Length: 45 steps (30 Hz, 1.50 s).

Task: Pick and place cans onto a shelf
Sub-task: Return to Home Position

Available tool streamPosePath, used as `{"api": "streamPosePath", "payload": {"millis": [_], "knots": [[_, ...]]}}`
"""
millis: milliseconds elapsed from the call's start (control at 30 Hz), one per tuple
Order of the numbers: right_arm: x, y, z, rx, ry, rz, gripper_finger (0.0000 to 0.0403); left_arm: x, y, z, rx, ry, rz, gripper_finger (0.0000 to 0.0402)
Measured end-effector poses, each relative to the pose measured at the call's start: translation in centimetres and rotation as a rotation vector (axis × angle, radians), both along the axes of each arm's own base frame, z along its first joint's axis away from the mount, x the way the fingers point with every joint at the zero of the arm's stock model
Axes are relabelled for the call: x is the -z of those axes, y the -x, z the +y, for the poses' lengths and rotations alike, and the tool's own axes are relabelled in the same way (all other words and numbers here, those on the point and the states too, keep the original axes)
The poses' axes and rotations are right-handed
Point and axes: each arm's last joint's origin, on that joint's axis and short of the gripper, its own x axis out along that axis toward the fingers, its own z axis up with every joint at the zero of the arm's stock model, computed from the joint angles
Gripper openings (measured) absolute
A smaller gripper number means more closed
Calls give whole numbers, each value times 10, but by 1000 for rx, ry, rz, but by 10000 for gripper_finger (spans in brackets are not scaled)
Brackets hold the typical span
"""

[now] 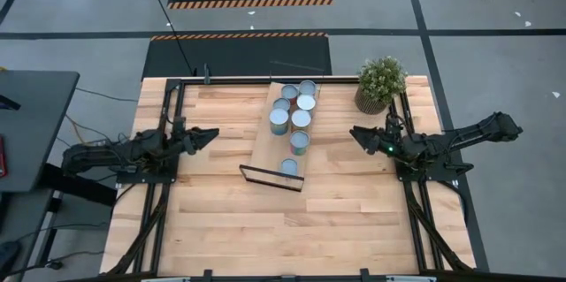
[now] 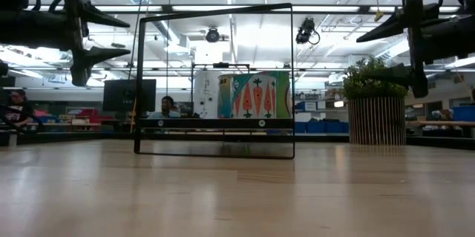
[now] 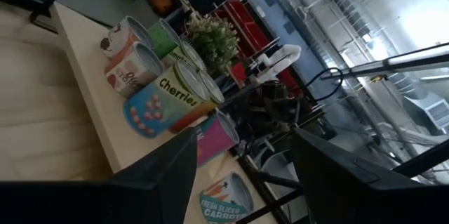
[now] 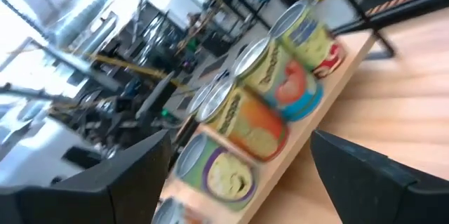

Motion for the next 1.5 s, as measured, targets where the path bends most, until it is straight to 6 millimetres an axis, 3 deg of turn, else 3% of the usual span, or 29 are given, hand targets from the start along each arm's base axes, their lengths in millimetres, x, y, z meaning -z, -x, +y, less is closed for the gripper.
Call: {"api": "streamPosePath", "payload": {"millis": [100, 233, 300, 433, 567, 1033, 1500], "knots": [[0, -2, 3, -109, 7, 13, 348, 0, 0, -1, 30, -35, 18, 233], [9, -3, 8, -336, 168, 183, 348, 3, -2, -6, 194, -195, 85, 233], [17, -1, 9, -415, 299, 316, 348, 4, -2, -8, 256, -371, 135, 233], [18, -3, 13, -549, 541, 396, 348, 4, -2, -9, 273, -792, 216, 233], [19, -3, 13, -567, 594, 412, 348, 3, -2, -9, 252, -986, 237, 233], [18, -2, 13, -563, 580, 397, 348, 2, -2, -9, 249, -976, 227, 233], [-5, 10, 6, -455, 584, 164, 348, 2, -2, -9, 249, -974, 225, 233]]}}
